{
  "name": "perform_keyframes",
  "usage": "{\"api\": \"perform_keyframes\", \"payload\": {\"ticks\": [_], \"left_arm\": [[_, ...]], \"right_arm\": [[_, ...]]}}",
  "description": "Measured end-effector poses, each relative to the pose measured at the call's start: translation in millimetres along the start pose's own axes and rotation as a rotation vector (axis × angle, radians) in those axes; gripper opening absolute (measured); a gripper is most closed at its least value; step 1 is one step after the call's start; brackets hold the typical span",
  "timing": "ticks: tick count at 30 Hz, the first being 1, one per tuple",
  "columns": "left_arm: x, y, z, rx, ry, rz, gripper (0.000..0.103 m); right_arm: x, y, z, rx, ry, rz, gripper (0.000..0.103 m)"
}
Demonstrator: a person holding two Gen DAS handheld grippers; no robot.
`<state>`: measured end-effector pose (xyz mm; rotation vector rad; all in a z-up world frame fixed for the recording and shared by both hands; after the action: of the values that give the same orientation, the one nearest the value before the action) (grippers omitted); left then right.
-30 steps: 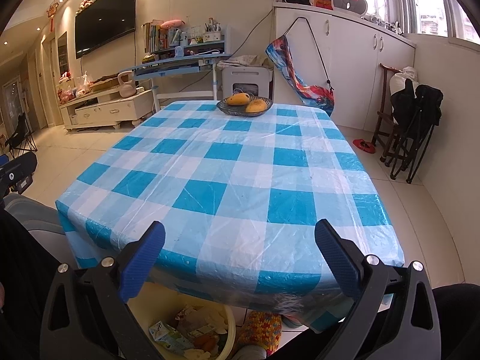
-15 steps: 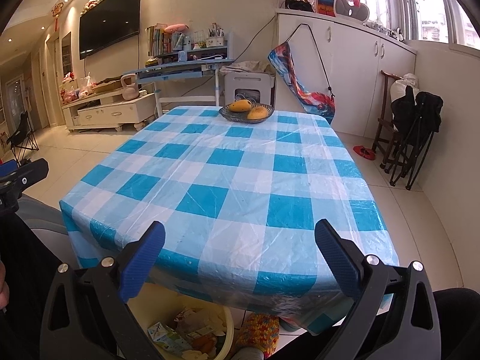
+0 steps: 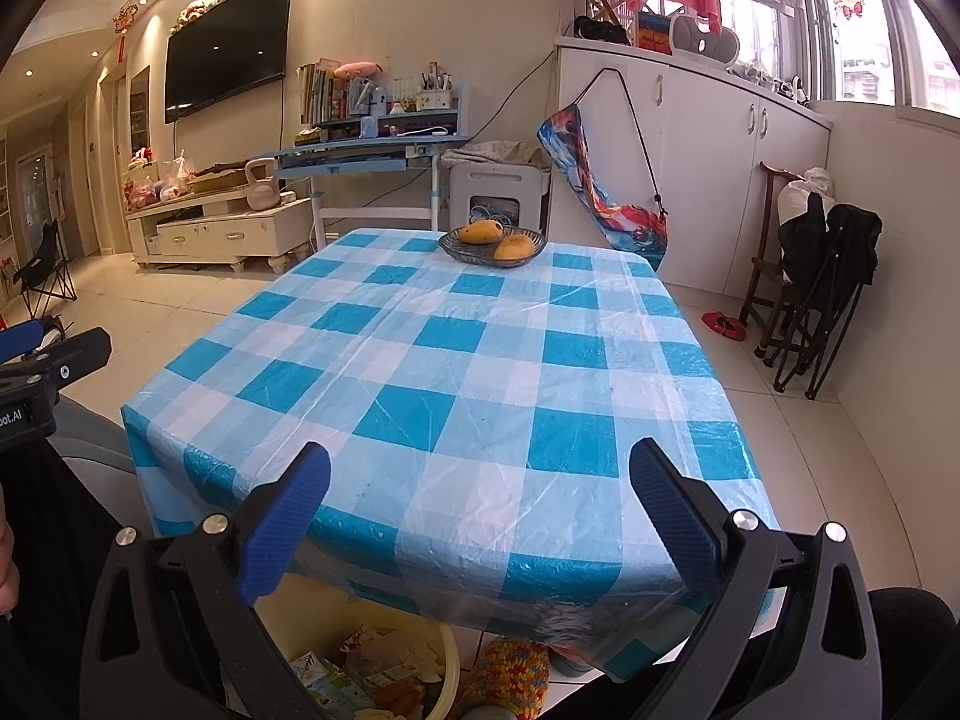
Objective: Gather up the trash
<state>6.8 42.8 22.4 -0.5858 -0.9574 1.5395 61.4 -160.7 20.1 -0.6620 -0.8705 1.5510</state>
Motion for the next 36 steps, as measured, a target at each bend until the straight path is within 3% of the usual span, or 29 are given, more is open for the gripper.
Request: {"api": "perform_keyframes", "payload": {"ticks": [12, 36], "left_arm": [[5.7, -4.0, 3.6, -0.004, 0.023, 0.032, 0.096], [-0.5, -6.3, 5.7, -0.022, 0.023, 0.020, 0.096]], "right_arm": [[10.1, 4.9, -6.4, 0.026, 0.013, 0.044, 0.096], [0.8, 3.3, -2.6, 0.018, 0.010, 0.003, 0.096]]}}
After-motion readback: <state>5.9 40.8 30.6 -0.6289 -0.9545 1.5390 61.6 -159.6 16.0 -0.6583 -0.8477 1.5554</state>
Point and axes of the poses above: each gripper's, at about its wrist camera, not at the fingertips, and z roughly against the way its jaws point, x to its left, y to its underside, the point moved 10 cm from there along -z, roughly the way its jaws point, and after that the axes turned 7 degrees about -y, right-handed, at the moved point
